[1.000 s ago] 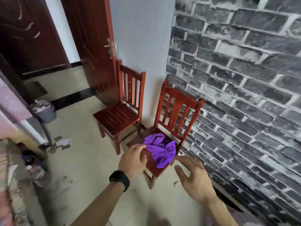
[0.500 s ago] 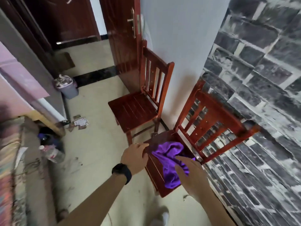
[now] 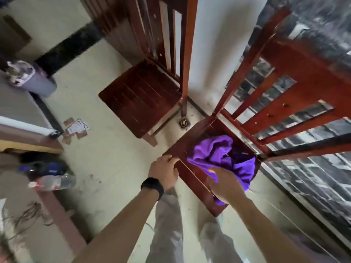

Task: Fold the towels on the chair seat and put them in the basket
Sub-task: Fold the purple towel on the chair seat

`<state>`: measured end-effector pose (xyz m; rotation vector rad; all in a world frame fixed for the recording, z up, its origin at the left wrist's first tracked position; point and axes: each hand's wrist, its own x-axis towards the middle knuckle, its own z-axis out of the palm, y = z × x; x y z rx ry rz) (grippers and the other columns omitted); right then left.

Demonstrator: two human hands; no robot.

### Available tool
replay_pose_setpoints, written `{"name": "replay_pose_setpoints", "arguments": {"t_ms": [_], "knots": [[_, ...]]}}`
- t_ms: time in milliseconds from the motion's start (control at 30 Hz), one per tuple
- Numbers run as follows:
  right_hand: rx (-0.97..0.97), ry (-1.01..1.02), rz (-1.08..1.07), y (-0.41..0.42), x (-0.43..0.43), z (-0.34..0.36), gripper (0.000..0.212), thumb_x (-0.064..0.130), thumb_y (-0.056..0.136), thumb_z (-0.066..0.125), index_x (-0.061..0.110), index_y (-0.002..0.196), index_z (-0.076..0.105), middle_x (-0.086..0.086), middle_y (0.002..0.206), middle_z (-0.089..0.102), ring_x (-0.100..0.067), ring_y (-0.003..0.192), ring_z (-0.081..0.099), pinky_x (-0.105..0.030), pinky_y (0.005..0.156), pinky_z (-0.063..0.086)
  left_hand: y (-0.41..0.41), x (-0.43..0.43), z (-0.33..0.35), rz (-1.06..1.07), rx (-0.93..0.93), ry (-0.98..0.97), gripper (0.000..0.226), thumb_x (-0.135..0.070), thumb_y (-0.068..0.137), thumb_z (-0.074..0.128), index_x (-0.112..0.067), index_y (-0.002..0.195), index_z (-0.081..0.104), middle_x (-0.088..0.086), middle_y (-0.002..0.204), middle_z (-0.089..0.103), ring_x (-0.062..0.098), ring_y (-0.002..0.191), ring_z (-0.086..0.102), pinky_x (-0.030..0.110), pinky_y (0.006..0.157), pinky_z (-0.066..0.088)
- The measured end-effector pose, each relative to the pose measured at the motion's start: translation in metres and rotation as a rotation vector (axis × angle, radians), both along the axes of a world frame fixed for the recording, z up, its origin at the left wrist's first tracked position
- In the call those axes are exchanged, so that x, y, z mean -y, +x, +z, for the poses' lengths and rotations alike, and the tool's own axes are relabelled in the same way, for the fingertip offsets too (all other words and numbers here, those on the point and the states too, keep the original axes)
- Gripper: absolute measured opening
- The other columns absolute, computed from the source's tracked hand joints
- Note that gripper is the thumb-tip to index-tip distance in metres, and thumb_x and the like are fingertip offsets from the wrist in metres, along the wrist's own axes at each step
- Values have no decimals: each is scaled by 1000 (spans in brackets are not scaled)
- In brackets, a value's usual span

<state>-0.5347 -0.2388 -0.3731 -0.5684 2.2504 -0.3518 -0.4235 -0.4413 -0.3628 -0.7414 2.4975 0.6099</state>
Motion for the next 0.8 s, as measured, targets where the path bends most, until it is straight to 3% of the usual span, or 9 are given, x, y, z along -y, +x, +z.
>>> {"name": "replay_pose_setpoints", "arguments": {"t_ms": [67,167,267,333,400,467,533,633,800], "knots": [[0,49,-51,3,14,-37,46,38,93,52,13,131,60,-13,129,63,-35,122,58,-45,102,45,-10,15,-41,-109,64,-6,53,-32,89,50,-31,142,44,2,153,38,23,138,36,39,109,36],[-4,86,-168,10,36,-93,59,41,90,47,3,135,54,-25,139,51,-46,119,58,-52,95,49,-21,34,-99,-285,142,-4,65,-33,88,51,-27,149,31,6,161,20,29,147,19,45,116,26],[-37,123,-192,12,57,-140,72,36,91,63,20,153,31,-16,157,27,-46,120,55,-55,90,51,-33,50,-148,-445,173,16,80,-35,87,52,-26,156,10,4,164,-4,28,151,0,49,120,12],[-126,164,-182,13,66,-163,83,38,89,66,40,156,17,-7,156,28,-39,122,53,-52,86,53,-37,61,-178,-569,188,15,87,-38,87,53,-27,156,2,0,163,-15,27,151,-8,51,121,6],[-212,252,-148,15,71,-177,80,42,88,66,49,153,19,-4,145,38,-32,117,52,-49,84,53,-35,72,-201,-686,208,4,92,-39,85,54,-28,156,-4,-4,162,-22,24,150,-12,54,120,4],[-213,319,-147,17,73,-181,62,41,91,62,43,147,37,-5,131,49,-31,112,52,-48,84,52,-33,80,-208,-735,229,13,96,-38,84,56,-30,155,-7,-8,160,-26,20,150,-15,58,119,3],[-176,263,-235,16,72,-173,46,34,90,63,29,135,55,-10,119,53,-35,109,53,-49,83,52,-38,84,-200,-739,270,45,90,-36,87,55,-30,156,-3,-8,162,-21,19,150,-12,57,118,5],[-142,100,-479,12,69,-131,40,25,85,64,17,124,63,-15,106,57,-41,104,56,-48,86,51,-60,84,-166,-663,289,126,76,-32,93,51,-25,156,9,5,164,8,26,149,14,47,119,20],[-242,-124,-711,5,54,-6,46,41,76,53,18,111,70,-4,90,62,-27,78,61,-34,75,51,-94,73,-70,-438,-1,270,88,-37,86,63,-30,155,10,10,156,32,24,141,35,36,112,37]]}}
